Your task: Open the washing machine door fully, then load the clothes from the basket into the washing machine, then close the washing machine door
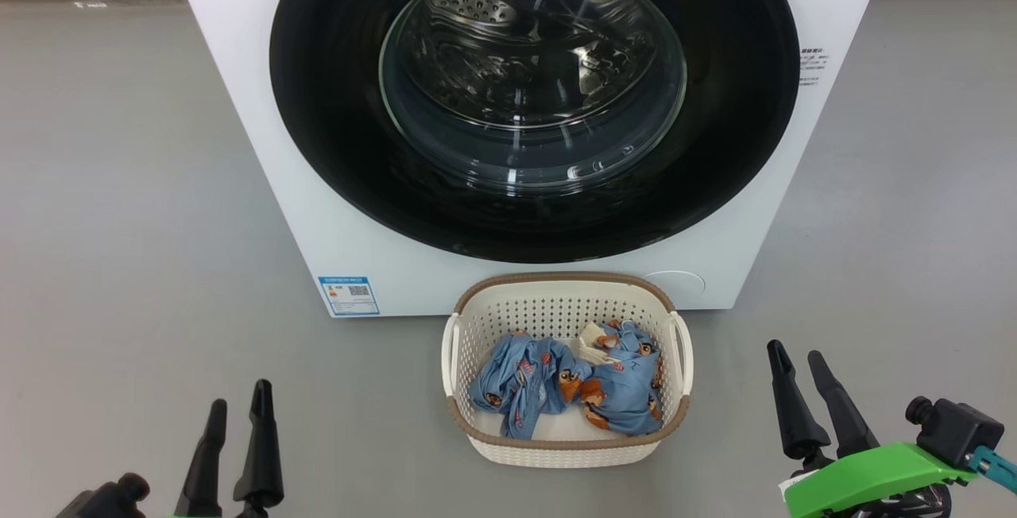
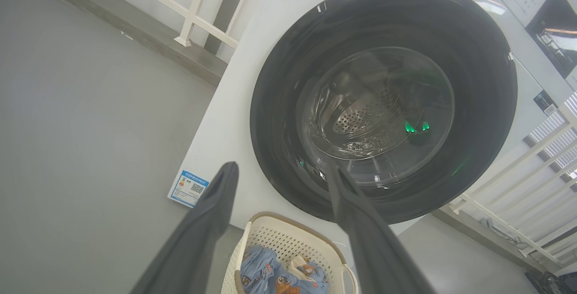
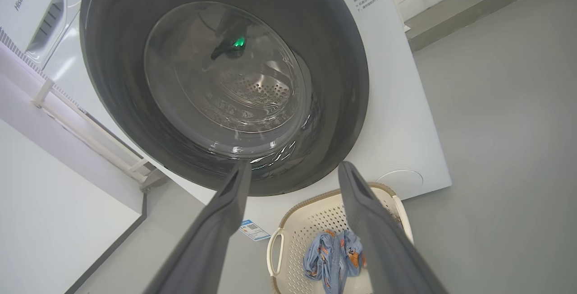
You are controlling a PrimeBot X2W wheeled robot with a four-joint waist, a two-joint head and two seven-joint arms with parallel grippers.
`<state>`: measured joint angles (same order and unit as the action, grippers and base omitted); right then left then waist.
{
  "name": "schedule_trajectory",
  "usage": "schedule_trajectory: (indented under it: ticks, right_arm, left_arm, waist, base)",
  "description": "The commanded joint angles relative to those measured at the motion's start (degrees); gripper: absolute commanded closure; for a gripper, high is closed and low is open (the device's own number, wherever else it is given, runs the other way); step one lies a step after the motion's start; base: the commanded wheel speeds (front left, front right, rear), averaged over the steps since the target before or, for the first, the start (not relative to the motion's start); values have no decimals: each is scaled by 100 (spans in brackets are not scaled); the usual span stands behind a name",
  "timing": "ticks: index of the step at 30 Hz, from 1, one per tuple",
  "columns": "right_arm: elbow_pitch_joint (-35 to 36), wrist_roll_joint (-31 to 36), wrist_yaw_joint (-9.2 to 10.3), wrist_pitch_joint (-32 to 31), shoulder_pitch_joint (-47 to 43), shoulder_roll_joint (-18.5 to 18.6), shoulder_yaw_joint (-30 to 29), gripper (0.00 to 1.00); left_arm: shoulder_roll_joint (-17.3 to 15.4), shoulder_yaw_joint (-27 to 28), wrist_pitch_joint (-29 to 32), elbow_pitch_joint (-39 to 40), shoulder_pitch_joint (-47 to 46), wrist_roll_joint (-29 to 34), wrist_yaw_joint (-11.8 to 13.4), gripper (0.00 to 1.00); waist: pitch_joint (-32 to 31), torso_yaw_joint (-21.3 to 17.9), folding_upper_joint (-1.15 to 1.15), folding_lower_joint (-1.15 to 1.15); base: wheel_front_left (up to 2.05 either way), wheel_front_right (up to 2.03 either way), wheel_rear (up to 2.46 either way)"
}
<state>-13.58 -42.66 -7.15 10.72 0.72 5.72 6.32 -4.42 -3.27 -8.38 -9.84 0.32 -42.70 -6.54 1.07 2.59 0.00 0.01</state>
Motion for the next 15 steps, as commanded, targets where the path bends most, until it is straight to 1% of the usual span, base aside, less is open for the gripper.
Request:
schedule_trajectory:
  ticks: [1, 15]
  right_arm:
    - [162, 178, -25, 77, 70, 37, 37, 0]
    - [92, 1076, -29, 210, -17, -58, -72, 0]
  left_arm:
    - [-102, 114, -85, 192, -66, 180, -40, 0]
    - [-132, 90, -304, 190, -38, 1064, -61, 0]
  waist:
    - [-4, 4, 0, 0]
    - [-33, 27, 0, 0]
  base:
    - [0, 0, 0]
    - [0, 0, 0]
